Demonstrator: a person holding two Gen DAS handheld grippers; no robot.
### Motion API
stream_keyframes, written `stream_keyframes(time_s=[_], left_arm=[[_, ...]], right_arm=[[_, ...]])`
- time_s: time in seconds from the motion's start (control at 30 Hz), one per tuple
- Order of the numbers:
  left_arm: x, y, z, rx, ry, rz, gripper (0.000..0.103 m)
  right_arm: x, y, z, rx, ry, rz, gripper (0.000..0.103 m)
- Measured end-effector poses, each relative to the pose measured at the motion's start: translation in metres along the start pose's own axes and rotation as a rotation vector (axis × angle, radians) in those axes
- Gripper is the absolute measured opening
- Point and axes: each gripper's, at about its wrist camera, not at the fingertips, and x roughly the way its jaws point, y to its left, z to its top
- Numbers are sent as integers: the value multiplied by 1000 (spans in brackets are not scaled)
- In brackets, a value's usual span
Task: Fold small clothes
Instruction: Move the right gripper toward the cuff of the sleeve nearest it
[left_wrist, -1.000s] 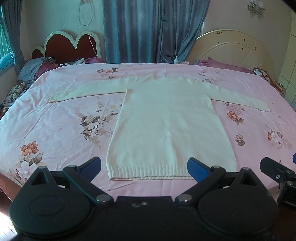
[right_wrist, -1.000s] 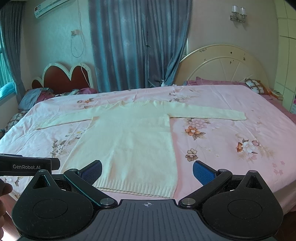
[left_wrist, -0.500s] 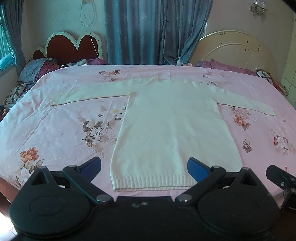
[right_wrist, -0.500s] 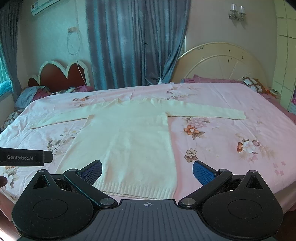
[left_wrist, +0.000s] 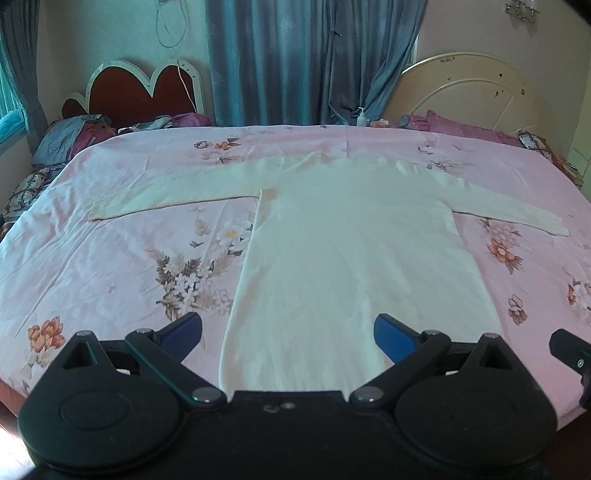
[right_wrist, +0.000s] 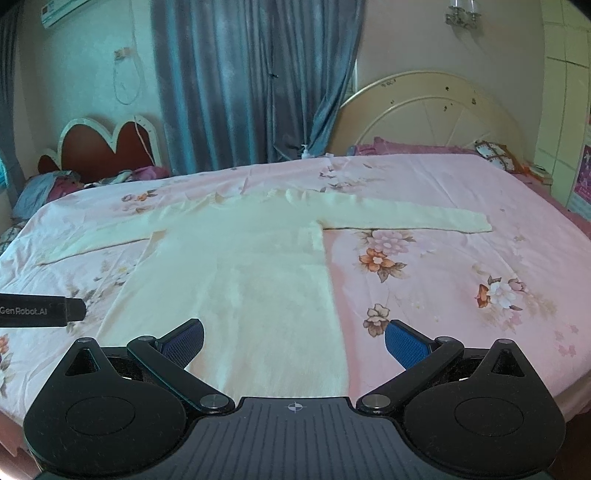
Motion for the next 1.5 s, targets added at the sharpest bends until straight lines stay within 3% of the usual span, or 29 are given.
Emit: stream_keyframes(time_s=[0.43, 0.87, 1.03, 1.27, 1.5], left_arm=[[78, 16, 48, 15, -26, -56, 100], [147, 21, 91, 55, -1, -69, 100], [165, 18, 103, 42, 8, -67, 99], [192, 5, 119, 24, 25, -7, 99], [227, -20, 129, -1, 52, -4, 99]], right_arm=[[80, -17, 43, 93, -11, -78, 103], [138, -37, 84, 131, -14, -177, 103], [161, -67, 95, 165, -15, -206, 102], [210, -131, 116, 213, -2, -227, 102], [252, -201, 126, 274, 28, -285, 102]])
